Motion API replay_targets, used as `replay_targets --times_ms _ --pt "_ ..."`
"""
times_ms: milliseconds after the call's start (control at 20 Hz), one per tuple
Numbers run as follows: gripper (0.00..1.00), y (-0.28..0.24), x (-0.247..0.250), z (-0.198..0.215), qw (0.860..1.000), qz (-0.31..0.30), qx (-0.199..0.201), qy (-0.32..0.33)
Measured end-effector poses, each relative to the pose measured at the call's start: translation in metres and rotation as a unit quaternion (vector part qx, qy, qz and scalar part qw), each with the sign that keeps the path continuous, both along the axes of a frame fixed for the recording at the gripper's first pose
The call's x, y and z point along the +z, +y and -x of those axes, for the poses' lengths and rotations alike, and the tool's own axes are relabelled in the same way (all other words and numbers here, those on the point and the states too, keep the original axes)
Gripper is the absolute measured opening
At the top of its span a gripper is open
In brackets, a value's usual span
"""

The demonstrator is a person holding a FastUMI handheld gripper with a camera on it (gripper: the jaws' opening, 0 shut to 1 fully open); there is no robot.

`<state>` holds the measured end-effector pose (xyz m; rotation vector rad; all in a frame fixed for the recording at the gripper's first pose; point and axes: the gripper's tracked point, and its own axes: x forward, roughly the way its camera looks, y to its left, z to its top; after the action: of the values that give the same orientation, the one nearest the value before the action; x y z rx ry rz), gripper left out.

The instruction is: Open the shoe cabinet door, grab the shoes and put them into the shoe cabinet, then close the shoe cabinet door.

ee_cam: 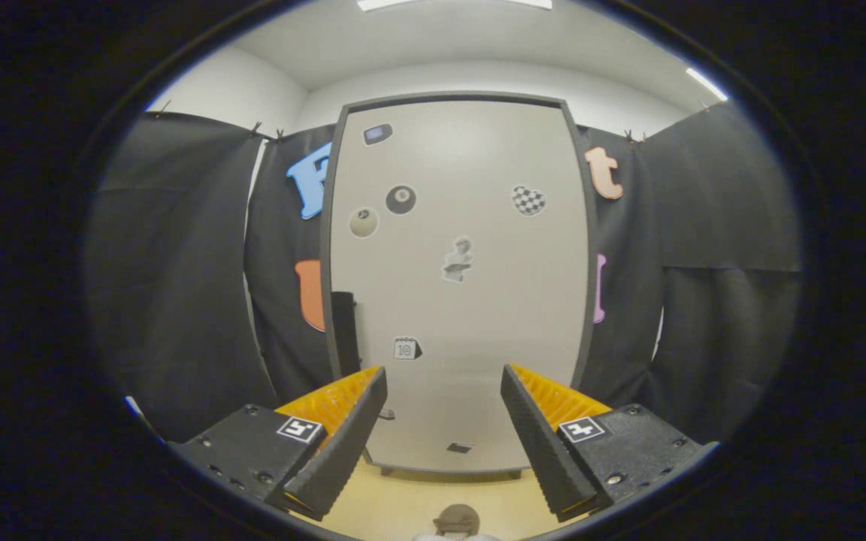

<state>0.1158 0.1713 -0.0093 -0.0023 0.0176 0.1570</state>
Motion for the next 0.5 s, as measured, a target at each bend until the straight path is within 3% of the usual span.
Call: replay_targets --times_ms 300,500 --pt "1.0 0.089 -0.013 -0.071 0.999 -0.002 0.029 0.015" --pt "0.96 0.109 -0.01 -0.114 1.0 0.005 0.006 0.009"
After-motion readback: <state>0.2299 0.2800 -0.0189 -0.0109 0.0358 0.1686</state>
